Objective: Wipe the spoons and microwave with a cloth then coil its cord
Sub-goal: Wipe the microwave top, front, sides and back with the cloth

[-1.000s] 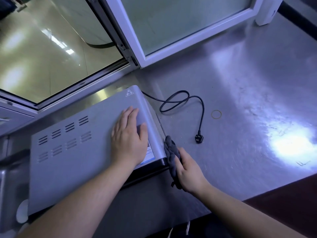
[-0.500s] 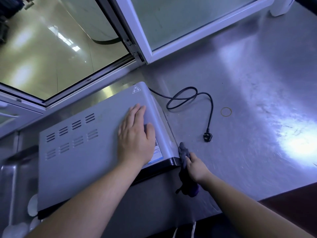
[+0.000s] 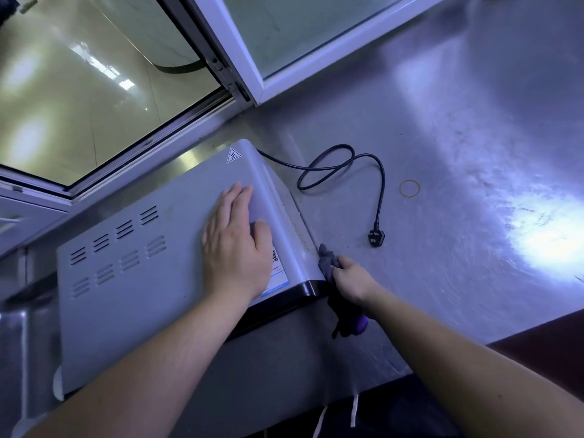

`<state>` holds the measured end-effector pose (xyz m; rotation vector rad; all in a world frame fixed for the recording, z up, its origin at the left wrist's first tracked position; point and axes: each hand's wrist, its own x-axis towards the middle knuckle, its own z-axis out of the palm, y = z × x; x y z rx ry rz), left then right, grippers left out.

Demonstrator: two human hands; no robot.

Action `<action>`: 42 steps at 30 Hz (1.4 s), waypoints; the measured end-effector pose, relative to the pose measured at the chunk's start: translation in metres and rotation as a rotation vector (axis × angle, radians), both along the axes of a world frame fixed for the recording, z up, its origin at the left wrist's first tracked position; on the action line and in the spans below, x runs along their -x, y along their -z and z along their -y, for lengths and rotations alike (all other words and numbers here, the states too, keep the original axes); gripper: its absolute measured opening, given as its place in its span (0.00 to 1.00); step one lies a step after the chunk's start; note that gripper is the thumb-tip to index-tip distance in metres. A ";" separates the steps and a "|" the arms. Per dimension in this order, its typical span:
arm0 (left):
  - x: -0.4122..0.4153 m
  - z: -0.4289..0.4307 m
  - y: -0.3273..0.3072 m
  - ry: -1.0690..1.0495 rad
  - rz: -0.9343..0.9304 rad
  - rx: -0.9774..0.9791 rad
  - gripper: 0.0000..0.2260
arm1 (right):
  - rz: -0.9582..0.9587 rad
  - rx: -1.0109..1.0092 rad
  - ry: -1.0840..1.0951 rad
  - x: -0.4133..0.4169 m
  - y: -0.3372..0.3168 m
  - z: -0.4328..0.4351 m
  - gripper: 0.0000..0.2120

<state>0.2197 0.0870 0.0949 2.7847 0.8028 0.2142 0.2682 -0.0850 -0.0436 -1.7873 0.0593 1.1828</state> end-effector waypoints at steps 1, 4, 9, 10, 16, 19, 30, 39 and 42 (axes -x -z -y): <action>0.000 0.000 0.000 0.001 -0.001 0.000 0.26 | 0.014 -0.018 0.018 0.001 -0.004 0.001 0.07; -0.001 0.000 -0.001 0.004 -0.002 -0.001 0.26 | 0.060 -0.084 0.063 0.002 -0.025 0.002 0.05; -0.001 0.001 -0.002 0.005 -0.003 -0.001 0.27 | 0.188 -0.108 0.006 0.008 -0.063 0.008 0.05; -0.001 0.002 -0.002 0.007 -0.004 -0.003 0.27 | 0.206 -0.134 0.005 0.010 -0.071 0.009 0.05; -0.002 0.002 -0.002 0.007 -0.011 -0.012 0.27 | 0.476 -0.298 -0.070 0.009 -0.106 0.015 0.05; -0.001 0.002 -0.002 0.012 -0.013 -0.023 0.27 | 0.555 -0.346 -0.088 0.001 -0.097 0.007 0.06; -0.001 0.003 -0.004 0.002 -0.013 0.003 0.27 | 0.261 -0.270 0.039 -0.014 -0.002 -0.028 0.19; 0.000 0.002 -0.003 0.008 -0.020 0.000 0.27 | -0.025 -0.239 0.159 0.023 -0.012 -0.002 0.19; 0.000 0.002 -0.003 0.009 -0.025 -0.005 0.27 | -0.075 -0.251 0.180 0.038 -0.029 0.011 0.19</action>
